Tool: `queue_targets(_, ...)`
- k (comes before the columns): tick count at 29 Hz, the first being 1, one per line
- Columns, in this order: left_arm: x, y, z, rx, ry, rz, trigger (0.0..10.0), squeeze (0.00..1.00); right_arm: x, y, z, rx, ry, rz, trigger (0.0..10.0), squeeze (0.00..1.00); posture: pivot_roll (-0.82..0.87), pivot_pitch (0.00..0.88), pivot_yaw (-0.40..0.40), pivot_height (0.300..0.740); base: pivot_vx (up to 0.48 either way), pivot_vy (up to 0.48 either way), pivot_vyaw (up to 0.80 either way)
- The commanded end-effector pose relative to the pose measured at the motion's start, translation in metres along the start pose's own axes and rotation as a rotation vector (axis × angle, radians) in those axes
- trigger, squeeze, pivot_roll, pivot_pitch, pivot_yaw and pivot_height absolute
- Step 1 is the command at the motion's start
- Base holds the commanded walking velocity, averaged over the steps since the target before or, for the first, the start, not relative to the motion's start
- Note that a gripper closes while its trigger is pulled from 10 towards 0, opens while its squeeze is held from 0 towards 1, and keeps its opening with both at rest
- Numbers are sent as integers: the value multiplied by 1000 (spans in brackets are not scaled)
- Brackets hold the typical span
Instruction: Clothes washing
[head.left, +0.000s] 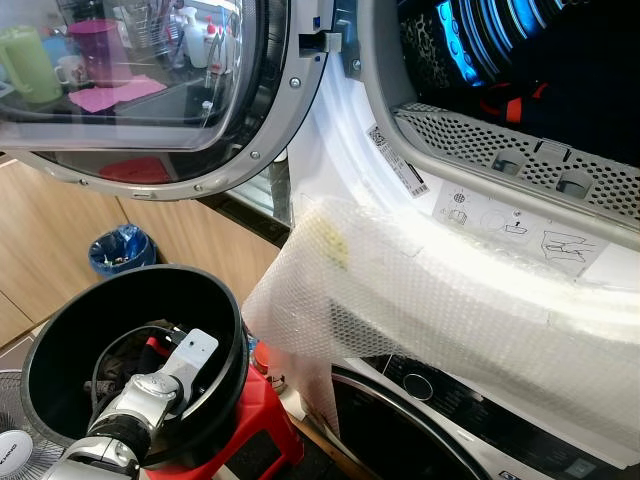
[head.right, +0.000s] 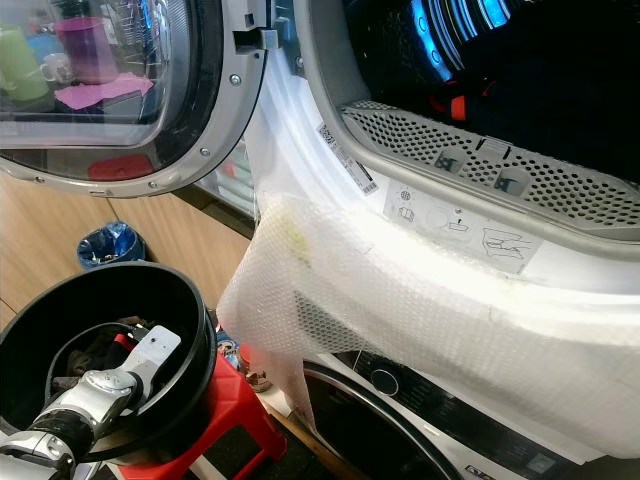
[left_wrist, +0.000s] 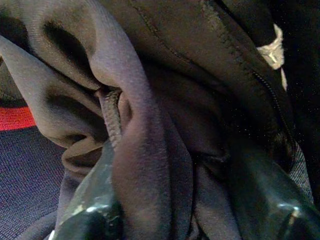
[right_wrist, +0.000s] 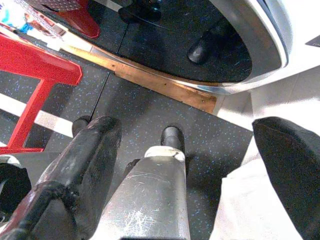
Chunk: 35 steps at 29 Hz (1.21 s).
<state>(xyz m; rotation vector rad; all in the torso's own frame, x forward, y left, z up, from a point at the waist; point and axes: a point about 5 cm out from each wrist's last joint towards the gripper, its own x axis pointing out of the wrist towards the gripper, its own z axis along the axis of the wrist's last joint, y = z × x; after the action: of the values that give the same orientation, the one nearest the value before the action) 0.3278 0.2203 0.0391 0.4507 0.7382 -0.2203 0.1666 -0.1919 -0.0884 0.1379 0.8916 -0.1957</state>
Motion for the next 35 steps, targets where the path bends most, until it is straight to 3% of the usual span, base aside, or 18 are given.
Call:
queue_targets(1, 1, -3, -6, 7, 26, -12, 0, 0, -1, -3, -5, -7, 17, -7, 10000, 0, 92, 115, -2, 740, 0, 0, 0)
queue_targets(35, 2, -4, 0, 13, -8, -28, 0, 0, 0, 4, -2, -16, 15, 15, 10000, 0, 92, 46, 0, 740, 0, 0, 0)
